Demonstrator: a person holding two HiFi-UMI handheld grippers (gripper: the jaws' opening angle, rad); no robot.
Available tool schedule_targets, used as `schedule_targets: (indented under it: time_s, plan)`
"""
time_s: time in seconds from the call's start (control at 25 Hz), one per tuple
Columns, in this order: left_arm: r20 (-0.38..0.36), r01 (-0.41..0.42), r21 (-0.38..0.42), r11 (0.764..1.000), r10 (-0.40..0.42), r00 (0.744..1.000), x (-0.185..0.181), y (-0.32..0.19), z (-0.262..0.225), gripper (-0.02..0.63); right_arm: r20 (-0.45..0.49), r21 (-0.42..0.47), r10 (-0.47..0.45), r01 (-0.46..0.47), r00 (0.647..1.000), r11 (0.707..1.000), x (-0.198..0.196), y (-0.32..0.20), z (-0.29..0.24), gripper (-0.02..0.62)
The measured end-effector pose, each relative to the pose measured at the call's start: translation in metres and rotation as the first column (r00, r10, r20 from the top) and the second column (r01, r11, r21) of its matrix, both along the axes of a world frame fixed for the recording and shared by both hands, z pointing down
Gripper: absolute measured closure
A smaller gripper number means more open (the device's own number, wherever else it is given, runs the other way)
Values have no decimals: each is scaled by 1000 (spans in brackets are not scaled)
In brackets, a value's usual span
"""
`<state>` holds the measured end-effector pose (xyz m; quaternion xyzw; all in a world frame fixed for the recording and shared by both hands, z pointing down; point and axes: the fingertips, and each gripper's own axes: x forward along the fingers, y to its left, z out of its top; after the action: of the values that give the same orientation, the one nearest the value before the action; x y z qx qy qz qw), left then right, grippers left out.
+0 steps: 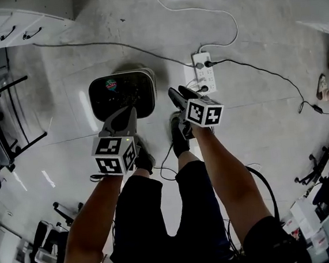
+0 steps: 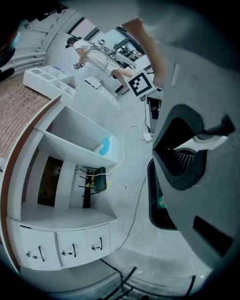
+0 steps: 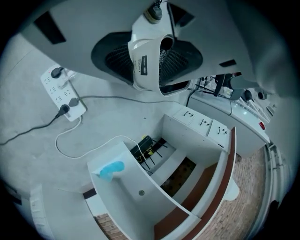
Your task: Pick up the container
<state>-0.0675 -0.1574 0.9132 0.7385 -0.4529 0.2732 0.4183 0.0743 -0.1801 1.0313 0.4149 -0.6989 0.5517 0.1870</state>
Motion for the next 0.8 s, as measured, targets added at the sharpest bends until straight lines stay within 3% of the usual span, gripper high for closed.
schedule_targets:
  time_s: [0.4, 0.56, 0.8]
  plan:
    - [-2, 12, 17, 1000, -12, 1000, -10, -2, 59, 597, 7, -8, -36, 36, 999, 999, -27, -7, 83, 449]
    - [-4, 17, 27, 999, -17, 1000, -13, -3, 79, 598, -40, -5, -106, 106, 994, 994, -37, -7, 114, 449]
    - [3, -3, 24, 1000, 3, 1000, -15, 4, 105, 597, 28, -41, -43, 44, 999, 998, -45, -14, 157, 449]
